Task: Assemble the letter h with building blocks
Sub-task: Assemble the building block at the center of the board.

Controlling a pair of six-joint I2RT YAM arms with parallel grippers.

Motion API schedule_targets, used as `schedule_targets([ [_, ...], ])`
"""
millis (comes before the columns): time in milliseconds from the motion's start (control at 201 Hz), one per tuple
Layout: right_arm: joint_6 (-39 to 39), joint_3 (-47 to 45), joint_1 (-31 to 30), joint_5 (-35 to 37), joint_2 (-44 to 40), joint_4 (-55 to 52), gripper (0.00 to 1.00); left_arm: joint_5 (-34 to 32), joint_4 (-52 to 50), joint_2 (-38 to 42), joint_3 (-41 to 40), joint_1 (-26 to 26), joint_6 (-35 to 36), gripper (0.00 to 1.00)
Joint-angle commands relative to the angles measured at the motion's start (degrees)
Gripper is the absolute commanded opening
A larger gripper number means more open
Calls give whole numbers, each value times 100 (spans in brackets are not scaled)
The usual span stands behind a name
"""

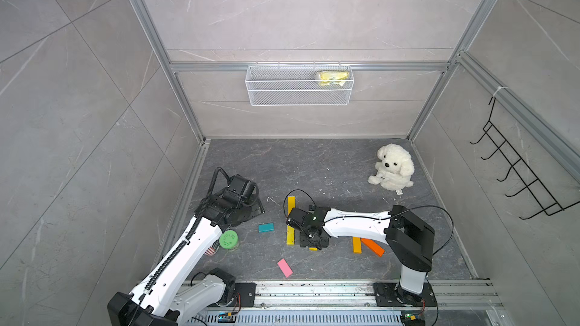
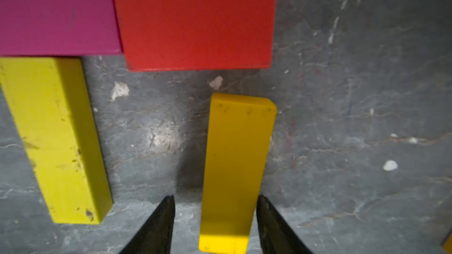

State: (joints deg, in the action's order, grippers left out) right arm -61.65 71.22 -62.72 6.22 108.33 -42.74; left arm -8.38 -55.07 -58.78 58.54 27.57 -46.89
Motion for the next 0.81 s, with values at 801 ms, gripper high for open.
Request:
schedule_targets([
  [801,605,288,180,110,154,-557,41,197,191,-160,52,-50,137,65],
])
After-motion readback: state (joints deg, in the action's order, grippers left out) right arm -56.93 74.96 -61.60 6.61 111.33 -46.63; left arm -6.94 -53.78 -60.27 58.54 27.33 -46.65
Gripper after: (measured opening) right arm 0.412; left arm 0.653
